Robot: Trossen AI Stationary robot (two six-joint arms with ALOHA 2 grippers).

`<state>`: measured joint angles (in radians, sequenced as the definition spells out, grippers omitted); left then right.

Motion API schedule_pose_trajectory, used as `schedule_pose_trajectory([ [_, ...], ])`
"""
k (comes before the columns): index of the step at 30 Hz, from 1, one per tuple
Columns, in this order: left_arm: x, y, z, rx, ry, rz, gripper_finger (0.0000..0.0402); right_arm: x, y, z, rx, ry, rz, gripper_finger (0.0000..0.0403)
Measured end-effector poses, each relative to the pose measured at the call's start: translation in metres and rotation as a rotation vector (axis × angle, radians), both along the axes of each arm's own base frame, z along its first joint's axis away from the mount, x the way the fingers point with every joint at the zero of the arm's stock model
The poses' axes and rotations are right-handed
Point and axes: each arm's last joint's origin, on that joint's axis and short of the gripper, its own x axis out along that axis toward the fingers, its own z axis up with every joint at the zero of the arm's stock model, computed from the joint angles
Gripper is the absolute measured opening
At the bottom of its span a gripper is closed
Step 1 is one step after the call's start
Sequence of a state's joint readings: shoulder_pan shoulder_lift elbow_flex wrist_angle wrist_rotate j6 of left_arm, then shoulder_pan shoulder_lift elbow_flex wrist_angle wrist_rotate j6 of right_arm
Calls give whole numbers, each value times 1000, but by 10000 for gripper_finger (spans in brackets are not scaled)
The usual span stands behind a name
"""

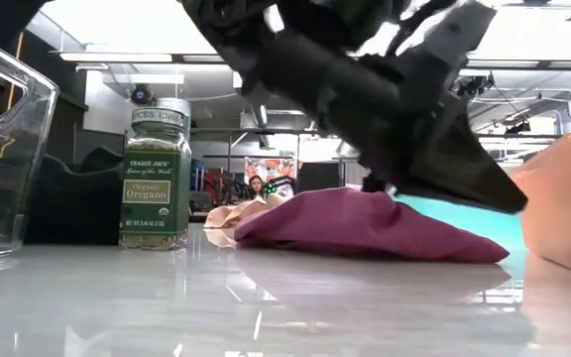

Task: Sort spices by type
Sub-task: Put the orange seasoning bag into the orange bin

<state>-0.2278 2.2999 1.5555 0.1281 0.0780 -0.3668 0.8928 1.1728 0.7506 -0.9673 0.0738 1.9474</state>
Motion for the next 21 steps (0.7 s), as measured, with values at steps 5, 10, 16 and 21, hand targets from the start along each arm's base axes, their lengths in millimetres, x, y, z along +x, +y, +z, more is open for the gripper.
schedule_pose_trajectory([
  [5,-14,-22,11,41,69,-86,0,1,2,0,27,2,21,21],
  [10,-14,-49,10,1,-39,-154,0,2,3,1,35,-9,40,21],
  [16,-8,-55,-2,-24,-110,-69,0,3,-1,0,5,-13,27,21],
  [21,-5,-52,2,-57,-156,-45,0,2,-4,0,-42,-8,43,21],
])
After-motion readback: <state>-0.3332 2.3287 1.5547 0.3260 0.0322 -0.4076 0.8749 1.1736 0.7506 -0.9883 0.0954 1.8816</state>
